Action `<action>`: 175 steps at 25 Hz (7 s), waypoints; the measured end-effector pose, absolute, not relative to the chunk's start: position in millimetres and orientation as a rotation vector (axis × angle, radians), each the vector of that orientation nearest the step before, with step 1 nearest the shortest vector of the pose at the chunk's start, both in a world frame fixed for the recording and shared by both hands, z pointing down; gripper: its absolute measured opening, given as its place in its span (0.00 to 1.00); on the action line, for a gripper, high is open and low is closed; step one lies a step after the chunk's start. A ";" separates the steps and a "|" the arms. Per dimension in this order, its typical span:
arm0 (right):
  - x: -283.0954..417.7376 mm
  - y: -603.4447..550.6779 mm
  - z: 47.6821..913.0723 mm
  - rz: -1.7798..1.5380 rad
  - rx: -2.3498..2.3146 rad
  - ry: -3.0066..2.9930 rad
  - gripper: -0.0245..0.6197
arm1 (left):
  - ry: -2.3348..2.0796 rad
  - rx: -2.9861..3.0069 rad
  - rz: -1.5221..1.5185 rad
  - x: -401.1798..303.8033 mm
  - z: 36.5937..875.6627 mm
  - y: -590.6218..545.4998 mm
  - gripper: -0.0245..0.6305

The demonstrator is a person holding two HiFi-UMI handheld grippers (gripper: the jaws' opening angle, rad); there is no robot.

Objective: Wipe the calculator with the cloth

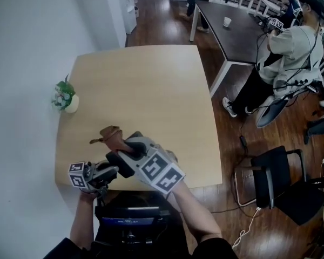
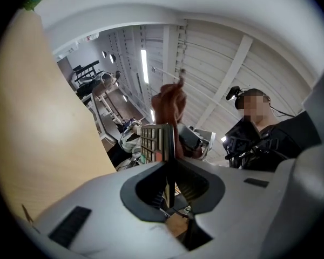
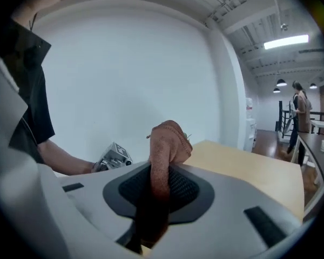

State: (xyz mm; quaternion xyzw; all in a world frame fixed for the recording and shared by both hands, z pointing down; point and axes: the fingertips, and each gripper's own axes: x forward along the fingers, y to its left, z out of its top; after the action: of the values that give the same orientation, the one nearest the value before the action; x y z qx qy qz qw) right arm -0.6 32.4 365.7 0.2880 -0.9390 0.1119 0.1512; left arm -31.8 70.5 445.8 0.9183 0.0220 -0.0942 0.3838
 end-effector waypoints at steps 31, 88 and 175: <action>30.1 53.0 422.6 0.505 0.916 -2.715 0.17 | 0.023 2.165 -0.300 -40.0 484.7 55.2 0.12; 25.0 73.1 528.0 0.456 0.839 -2.347 0.17 | -0.227 1.856 -0.602 -57.9 507.1 2.4 0.12; 22.2 -3.1 475.7 0.645 0.977 -2.520 0.16 | -0.454 2.562 0.369 31.4 587.0 10.1 0.22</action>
State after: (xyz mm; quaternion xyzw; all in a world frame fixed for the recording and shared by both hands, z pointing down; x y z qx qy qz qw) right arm 22.2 -3.1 475.7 0.3459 -0.8920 0.2282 0.1807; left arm 31.4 10.1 587.0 0.9430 -0.1669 0.1359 0.2540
